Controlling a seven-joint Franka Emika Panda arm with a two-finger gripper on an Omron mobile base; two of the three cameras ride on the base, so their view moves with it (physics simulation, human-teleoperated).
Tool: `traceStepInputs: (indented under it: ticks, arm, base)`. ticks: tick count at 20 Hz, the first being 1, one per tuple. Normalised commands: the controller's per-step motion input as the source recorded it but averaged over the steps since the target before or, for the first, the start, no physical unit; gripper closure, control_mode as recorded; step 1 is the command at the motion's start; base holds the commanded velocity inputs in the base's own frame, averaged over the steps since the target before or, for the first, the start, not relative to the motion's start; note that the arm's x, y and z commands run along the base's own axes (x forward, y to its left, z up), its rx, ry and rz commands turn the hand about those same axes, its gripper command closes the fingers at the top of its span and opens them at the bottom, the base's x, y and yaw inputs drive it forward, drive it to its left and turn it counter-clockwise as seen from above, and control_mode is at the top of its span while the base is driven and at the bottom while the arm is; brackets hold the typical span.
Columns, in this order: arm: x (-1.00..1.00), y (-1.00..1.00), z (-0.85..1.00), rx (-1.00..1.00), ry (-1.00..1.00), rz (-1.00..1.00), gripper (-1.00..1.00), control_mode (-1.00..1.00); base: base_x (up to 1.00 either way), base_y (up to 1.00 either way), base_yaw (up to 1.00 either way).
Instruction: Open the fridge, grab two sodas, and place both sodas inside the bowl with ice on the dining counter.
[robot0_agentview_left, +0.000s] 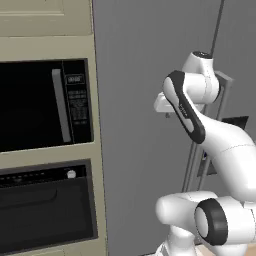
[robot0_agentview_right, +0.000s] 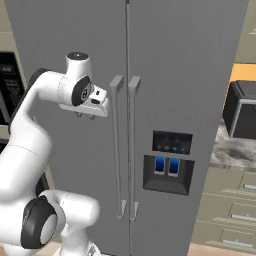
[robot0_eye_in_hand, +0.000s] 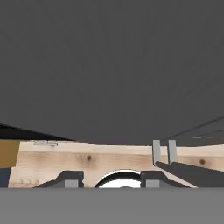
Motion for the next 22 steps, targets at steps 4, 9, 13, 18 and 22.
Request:
traceStepInputs:
  ticks: [4,9,13,18,22]
  arm:
    - [0.0,0.0,0.0,0.0,0.0,0.0,-1.0,1.0]
    - [0.0,0.0,0.0,0.0,0.0,0.0,-1.0,1.0]
    - [0.0,0.0,0.0,0.0,0.0,0.0,-1.0,1.0]
    - [0.0,0.0,0.0,0.0,0.0,0.0,-1.0,1.0]
    - [0.0,0.0,0.0,0.0,0.0,0.0,-1.0,1.0]
  base:
    - [-0.41,-0.02,-0.03]
    - [-0.86,-0.35,-0.08]
    - [-0.58,-0.69,-0.01]
    - [-0.32,-0.55,0.0]
    - [0.1,-0.04,-0.01]
